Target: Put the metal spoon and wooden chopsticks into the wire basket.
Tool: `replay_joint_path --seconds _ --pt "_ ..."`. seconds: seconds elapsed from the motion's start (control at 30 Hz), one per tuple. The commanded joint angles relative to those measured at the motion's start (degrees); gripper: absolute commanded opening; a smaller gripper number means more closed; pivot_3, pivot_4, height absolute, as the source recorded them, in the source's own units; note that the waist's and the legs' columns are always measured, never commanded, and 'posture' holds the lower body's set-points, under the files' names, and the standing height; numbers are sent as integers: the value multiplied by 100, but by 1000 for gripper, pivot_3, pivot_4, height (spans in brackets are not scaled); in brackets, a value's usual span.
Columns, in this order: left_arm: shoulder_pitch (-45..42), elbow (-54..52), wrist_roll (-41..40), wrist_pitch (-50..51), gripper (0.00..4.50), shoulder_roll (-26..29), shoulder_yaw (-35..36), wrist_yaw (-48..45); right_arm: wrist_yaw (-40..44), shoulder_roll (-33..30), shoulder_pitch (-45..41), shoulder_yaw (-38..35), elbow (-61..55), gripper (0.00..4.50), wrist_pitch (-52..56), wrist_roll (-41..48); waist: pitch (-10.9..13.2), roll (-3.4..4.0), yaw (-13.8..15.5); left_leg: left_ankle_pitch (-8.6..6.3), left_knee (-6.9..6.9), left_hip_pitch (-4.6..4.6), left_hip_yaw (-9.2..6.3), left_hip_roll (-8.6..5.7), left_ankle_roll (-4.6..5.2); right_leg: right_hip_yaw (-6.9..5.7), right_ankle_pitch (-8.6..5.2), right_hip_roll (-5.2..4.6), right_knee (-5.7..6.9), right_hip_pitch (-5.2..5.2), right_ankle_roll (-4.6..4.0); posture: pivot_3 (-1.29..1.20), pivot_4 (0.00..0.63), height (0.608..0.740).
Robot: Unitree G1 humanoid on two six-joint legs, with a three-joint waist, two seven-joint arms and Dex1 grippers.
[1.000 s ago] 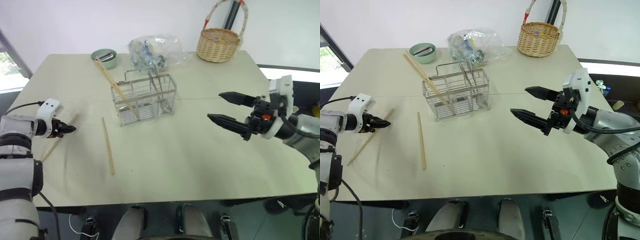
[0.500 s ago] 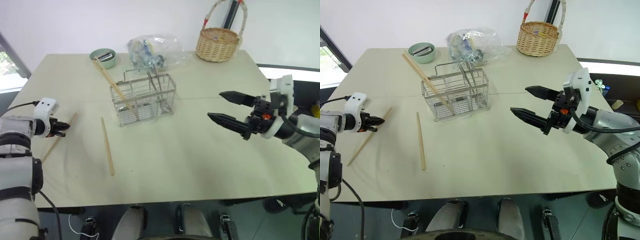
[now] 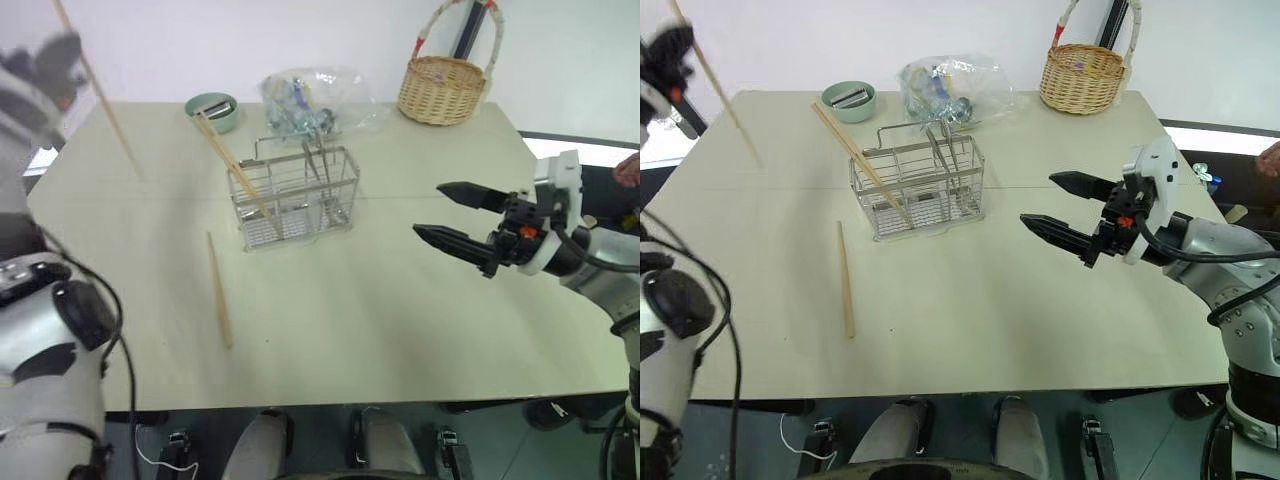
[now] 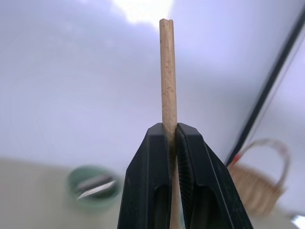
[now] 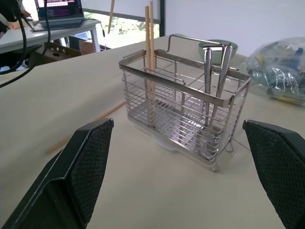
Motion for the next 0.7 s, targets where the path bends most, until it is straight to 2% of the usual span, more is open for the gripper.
replay_joint_path --seconds 0.03,0.17,0.33,0.5,0.7 --pt "-350 -538 -353 139 32 -283 -144 376 -54 38 -45 -40 -135 4500 -117 -6 0 2 -1 0 1 2 1 0 0 0 0 2 0 3 1 0 150 684" --pt "-567 -329 -222 -123 32 -778 -725 210 -114 70 8 -118 -193 4500 -133 29 3 7 -1 0 7 5 1 0 0 0 0 8 2 6 0 0 150 684" --pt "-433 -77 95 -617 32 -969 -1256 -88 -320 91 72 -311 -271 4500 -95 151 7 13 -19 0 19 0 3 0 0 2 1 9 1 7 0 0 150 684" --pt "437 -614 382 -894 32 -1314 -1896 -320 -467 78 273 -483 -425 4500 -93 208 6 32 2 -3 19 4 5 0 4 5 0 9 -1 13 -1 0 150 684" --pt "1004 -1032 581 -1083 32 -1425 -2153 -252 -600 53 367 -558 -485 4500 -87 304 14 26 3 -4 30 -6 3 0 6 6 1 10 -2 10 -1 0 150 684"
